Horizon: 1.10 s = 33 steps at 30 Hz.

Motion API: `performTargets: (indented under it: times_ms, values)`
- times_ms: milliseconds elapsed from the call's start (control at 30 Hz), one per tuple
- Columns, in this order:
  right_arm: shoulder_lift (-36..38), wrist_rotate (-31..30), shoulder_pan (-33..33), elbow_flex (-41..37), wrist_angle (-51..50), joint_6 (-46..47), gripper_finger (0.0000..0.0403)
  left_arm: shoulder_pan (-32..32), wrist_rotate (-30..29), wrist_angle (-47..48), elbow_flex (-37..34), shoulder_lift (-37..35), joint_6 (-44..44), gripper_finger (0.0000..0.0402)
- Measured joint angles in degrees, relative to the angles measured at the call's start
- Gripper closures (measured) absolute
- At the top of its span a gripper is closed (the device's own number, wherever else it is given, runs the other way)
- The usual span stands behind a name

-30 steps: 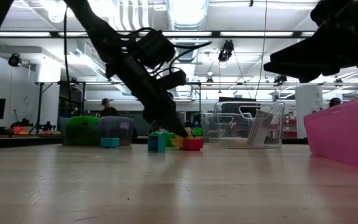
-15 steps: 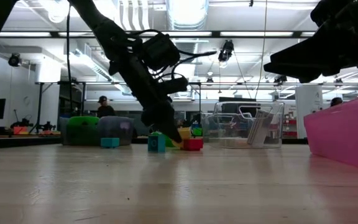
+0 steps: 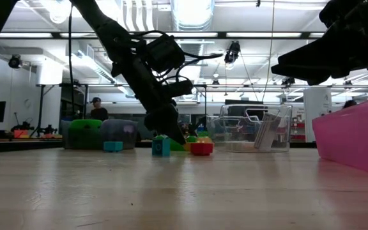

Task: Pick & Place Toys
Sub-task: Put the yellow game piece into the pink bin

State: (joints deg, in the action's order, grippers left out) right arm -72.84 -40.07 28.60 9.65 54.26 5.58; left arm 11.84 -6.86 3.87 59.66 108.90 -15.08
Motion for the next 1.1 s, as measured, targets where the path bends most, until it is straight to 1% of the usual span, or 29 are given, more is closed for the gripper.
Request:
performTargets:
  times_ms: [200,333,400,467,533,733,833,900,967,1100]
  values:
    - [0.0,0.0,0.0,-0.01,-0.06,0.01,0.0145,-0.12,0.01,-0.03,0.0,0.0,-1.24,0.0343]
    - [0.0,0.0,0.0,0.0,-0.27,0.0,0.0145,-0.76,0.0,-1.1,0.0,-0.05,-3.08,0.0335]
    - [0.0,0.0,0.0,-0.02,-0.35,0.01,0.0145,-1.45,-0.01,-1.71,0.02,-0.09,-4.92,0.0317]
    - [0.0,0.0,0.0,-0.02,-0.35,0.01,0.0145,-2.08,-0.04,-2.58,0.02,-0.09,-6.19,0.0291]
    - [0.0,0.0,0.0,-0.02,-0.35,0.01,0.0145,-2.48,-0.41,-2.66,0.31,-0.09,-7.27,0.0256]
    - [0.0,0.01,0.0,-0.04,-0.34,0.01,0.0145,-2.34,-1.3,-3.66,0.51,-0.06,-11.16,0.0136]
    - [0.0,0.02,0.0,-0.04,-0.34,0.0,0.0145,-1.87,-1.29,-2.31,1.81,0.44,-13.22,0.0089]
    - [0.01,0.02,0.0,-0.04,-0.35,0.01,0.0145,-1.68,-1.3,0.72,3.5,1.28,-14.73,0.0075]
    - [0.0,0.02,0.02,-0.06,-0.33,0.0,0.0145,-1.62,-1.03,4.13,5.54,2.31,-15.74,0.0072]
    - [0.02,0.02,0.0,-0.06,-0.29,0.02,0.0145,-1.34,-0.44,9.62,10.72,5.59,-17.68,0.0091]
